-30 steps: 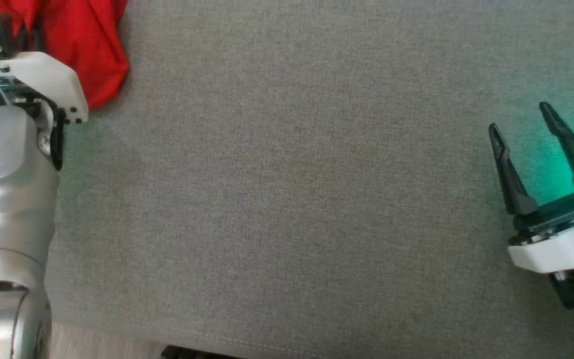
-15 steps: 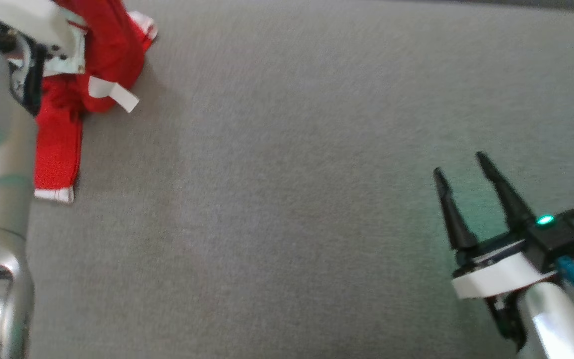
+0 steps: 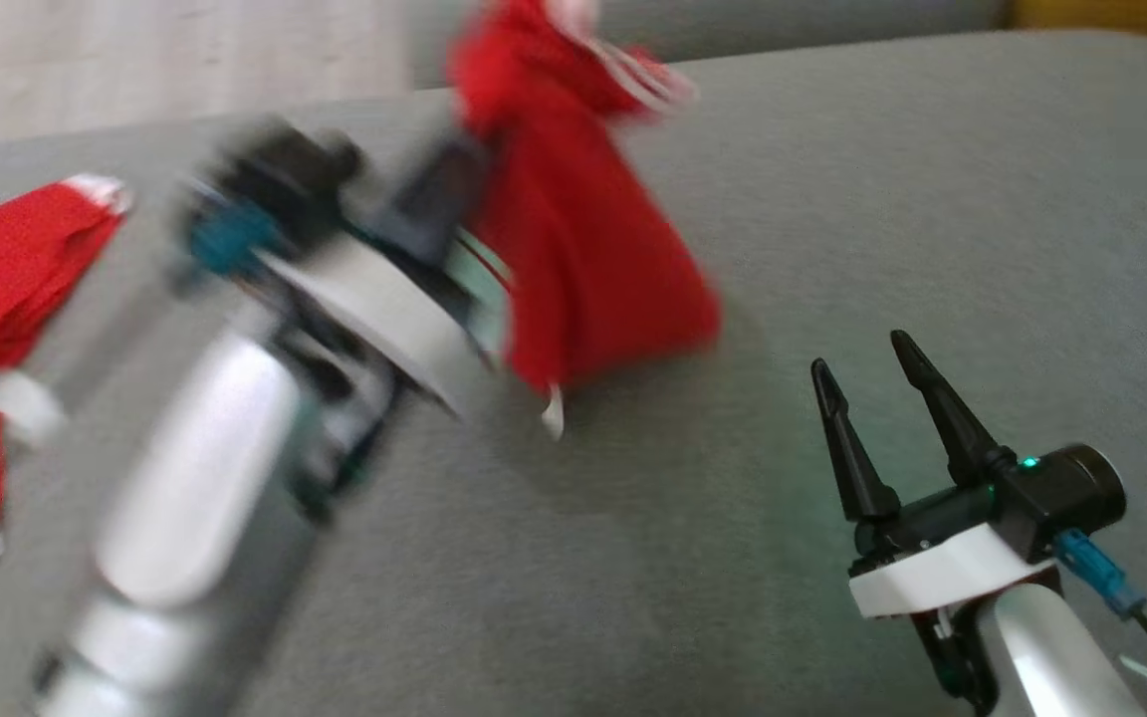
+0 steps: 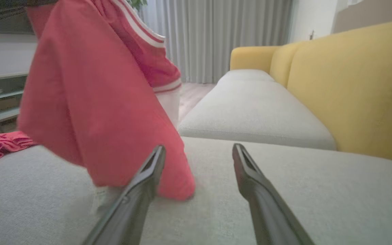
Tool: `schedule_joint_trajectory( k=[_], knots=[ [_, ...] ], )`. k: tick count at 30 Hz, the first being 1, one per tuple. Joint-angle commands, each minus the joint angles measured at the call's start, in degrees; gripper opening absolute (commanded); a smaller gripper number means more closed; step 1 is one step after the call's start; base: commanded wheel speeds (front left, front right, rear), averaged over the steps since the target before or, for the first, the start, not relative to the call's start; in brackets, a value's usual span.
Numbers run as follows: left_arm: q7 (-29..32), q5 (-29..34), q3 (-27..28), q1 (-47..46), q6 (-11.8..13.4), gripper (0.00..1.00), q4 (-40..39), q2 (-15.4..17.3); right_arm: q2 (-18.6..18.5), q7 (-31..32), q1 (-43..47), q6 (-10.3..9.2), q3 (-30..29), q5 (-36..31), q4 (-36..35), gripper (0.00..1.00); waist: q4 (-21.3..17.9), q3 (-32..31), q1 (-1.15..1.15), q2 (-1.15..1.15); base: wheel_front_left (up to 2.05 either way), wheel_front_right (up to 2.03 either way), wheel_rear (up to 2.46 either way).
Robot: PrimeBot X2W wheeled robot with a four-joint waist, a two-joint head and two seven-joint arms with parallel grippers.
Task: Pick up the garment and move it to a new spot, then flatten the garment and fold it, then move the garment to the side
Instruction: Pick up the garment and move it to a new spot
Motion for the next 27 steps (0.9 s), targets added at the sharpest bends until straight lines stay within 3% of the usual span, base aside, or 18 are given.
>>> schedule_joint_trajectory(
  k=[1, 6, 12, 18, 19, 20, 21, 27],
  knots=[
    [0.93, -0.51, -0.33, 0.55, 0.86, 0.0, -5.74, -0.69, 0.65, -0.74, -1.57, 0.44, 1.03, 0.48, -1.95, 1.0, -5.09, 0.76, 0.01, 0.0, 0.0, 0.0, 0.0],
    [1.02, 0.03, -8.01, 7.06, 1.78, 0.0, -6.48, -6.05, 1.67, -0.75, -1.86, 0.44, 1.19, 0.8, -1.94, 1.0, -10.35, 1.66, 0.01, 0.0, 0.0, 0.0, 0.0],
    [-3.57, 2.84, -16.31, 10.35, 1.02, 0.0, 5.52, -10.97, 2.79, -0.75, -1.9, 0.44, 1.15, 1.21, -1.71, 1.0, -14.86, 2.85, 0.01, 0.0, 0.0, 0.0, 0.0],
    [-8.6, 5.86, -21.61, 9.14, 0.59, 0.0, 15.77, -12.73, 3.11, -0.75, -1.55, 0.44, 0.72, 1.32, -1.51, 1.0, -16.23, 3.34, 0.01, 0.0, 0.0, 0.0, 0.0],
    [-9.81, 5.4, -22.29, 9.05, 0.37, 0.04, 16.59, -12.96, 3.12, -0.75, -1.5, 0.44, 0.64, 1.33, -1.47, 1.0, -16.29, 3.33, 0.01, 0.0, 0.0, 0.0, 0.0],
    [-10.8, 4.47, -22.83, 9.12, 0.09, 0.38, 17.17, -13.11, 3.1, -0.75, -1.41, 0.44, 0.52, 1.31, -1.42, 1.0, -16.24, 3.25, 0.01, 0.0, 0.0, 0.0, 0.0],
    [-11.57, 3.47, -23.27, 9.13, -0.11, 1.0, 17.62, -13.2, 3.05, -0.75, -1.28, 0.44, 0.33, 1.27, -1.39, 1.0, -16.09, 3.14, 0.01, 0.0, 0.0, 0.0, 0.0],
    [-17.55, -0.34, -21.84, 10.66, 2.44, 1.0, 16.22, -13.16, 2.43, -0.75, 0.1, 0.44, -0.58, 0.68, -0.86, 1.0, -14.36, 0.41, 0.01, 0.0, 0.0, 0.0, 0.0]
  ],
)
